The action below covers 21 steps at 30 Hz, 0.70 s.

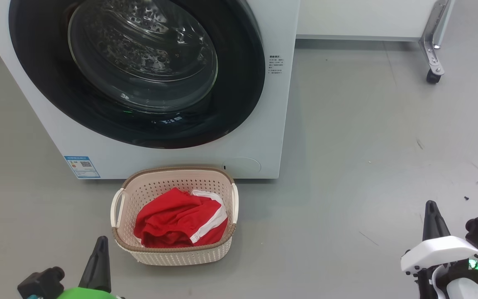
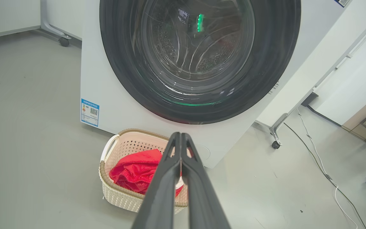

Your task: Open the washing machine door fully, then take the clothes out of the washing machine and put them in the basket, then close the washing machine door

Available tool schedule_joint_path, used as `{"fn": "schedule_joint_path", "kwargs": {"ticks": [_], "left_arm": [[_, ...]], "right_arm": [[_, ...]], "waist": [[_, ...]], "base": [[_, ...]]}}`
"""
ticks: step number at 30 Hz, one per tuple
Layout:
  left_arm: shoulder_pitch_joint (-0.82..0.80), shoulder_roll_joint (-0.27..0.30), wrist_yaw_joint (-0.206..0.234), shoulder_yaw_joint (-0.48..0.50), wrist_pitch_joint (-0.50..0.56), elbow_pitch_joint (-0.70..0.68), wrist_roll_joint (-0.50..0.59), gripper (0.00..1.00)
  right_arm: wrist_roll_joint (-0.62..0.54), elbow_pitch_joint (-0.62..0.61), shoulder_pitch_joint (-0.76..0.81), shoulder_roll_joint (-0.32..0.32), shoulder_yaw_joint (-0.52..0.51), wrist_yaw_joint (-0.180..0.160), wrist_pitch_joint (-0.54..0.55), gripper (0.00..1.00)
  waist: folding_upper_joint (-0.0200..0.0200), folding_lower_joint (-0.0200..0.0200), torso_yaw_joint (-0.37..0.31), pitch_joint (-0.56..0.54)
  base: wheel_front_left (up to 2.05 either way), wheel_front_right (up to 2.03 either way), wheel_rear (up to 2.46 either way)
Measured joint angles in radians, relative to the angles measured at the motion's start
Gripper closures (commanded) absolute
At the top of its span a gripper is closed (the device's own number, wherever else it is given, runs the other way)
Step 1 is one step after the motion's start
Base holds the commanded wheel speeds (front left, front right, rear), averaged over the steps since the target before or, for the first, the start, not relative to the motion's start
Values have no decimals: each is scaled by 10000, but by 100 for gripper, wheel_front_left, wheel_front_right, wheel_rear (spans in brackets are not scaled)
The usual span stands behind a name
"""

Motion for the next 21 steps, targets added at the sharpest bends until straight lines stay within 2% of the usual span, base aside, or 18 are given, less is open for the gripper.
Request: {"fn": "schedule_joint_path", "kwargs": {"ticks": [21], "left_arm": [[-81,-31,0,393,619,46,-1783,100]], "right_arm": [[1971,-2,-72,121,-422,209,700,100]], "waist": [[0,0,-58,15]], "base": [[0,0,0]]}}
